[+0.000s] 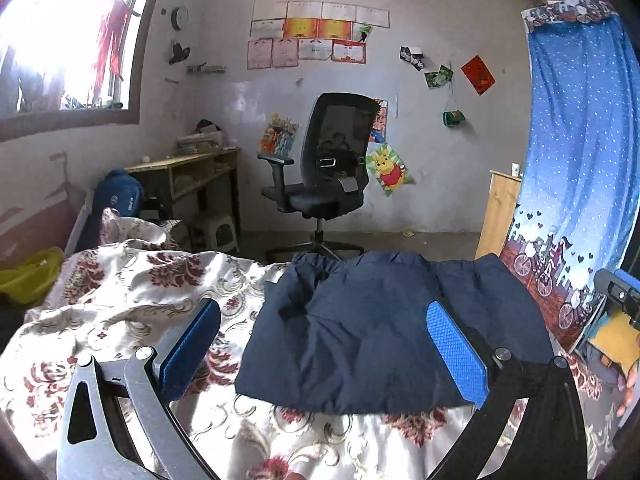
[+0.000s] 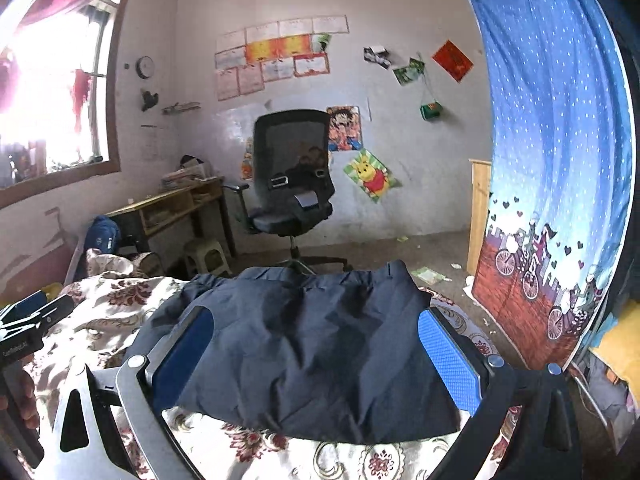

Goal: Fold large clothes
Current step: 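Open both grippers and pull them back from the folded jacket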

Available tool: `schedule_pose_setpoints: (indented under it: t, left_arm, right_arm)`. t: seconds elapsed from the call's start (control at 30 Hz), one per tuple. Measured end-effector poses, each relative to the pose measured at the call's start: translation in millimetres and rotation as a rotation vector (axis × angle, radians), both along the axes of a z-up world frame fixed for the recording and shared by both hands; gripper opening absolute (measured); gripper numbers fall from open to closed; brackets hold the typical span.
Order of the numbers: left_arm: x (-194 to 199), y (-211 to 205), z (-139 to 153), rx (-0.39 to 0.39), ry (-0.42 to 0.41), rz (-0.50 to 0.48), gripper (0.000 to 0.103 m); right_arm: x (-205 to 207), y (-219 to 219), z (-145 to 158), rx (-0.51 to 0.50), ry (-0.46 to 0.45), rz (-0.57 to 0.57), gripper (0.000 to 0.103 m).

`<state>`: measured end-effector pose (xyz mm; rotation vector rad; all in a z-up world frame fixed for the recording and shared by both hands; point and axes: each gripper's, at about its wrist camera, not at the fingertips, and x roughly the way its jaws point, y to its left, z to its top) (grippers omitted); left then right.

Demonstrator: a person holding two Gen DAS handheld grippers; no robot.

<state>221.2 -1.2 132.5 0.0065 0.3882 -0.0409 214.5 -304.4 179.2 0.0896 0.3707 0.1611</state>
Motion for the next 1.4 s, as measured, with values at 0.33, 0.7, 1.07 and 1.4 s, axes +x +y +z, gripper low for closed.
schedule_pose_setpoints:
  t: [0.33, 0.7, 1.07, 1.4]
  left_arm:
    - [-60, -8, -4, 0.041, -0.018, -0.019, 0.101]
    - [-91, -6, -12, 0.035, -0.020, -0.039, 0.101]
    - [-124, -3, -31, 0.025, -0.009, -0.058, 0.101]
    - [-141, -11, -57, 0.022, -0.007, -0.048, 0.101]
  right_arm:
    - [-57, 6, 1, 0.046, -0.012, 0.008, 0.103]
    - [-103, 10, -1, 0.083, -0.032, 0.007, 0.103]
    - [-136, 29, -23, 0.068, -0.053, 0.034, 0.103]
    - [-160, 40, -45, 0.037, -0.083, 0.047, 0.103]
